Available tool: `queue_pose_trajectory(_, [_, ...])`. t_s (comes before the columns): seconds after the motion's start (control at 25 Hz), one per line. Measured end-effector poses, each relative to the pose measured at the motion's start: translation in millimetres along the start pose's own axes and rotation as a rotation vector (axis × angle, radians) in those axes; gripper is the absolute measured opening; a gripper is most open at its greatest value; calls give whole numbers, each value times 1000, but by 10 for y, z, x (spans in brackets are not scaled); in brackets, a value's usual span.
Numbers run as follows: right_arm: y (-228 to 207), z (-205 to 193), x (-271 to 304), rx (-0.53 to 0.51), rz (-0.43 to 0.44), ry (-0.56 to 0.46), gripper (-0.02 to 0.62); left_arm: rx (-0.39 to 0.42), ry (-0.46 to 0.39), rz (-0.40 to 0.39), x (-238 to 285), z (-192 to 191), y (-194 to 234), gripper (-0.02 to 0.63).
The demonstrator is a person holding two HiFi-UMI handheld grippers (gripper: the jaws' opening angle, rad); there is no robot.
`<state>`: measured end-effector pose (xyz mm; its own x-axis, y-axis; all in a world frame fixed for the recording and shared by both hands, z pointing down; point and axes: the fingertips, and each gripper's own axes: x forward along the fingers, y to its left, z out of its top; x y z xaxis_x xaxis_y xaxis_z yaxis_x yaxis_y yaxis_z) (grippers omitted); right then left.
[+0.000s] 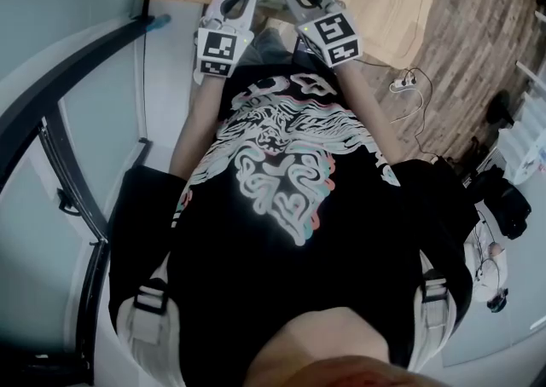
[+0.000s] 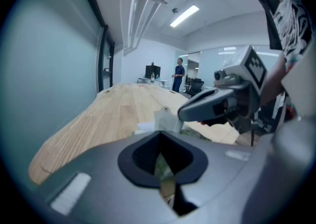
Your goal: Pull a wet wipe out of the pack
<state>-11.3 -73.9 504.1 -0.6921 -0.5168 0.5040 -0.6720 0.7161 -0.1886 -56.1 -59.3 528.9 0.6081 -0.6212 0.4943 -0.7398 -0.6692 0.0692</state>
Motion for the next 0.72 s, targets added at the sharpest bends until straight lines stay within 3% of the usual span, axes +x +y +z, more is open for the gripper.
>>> queue_pose_trajectory(0.72, [-109,28,-75,40,-39,-26,6,-2,4,-8,-1,-1,-9,-14])
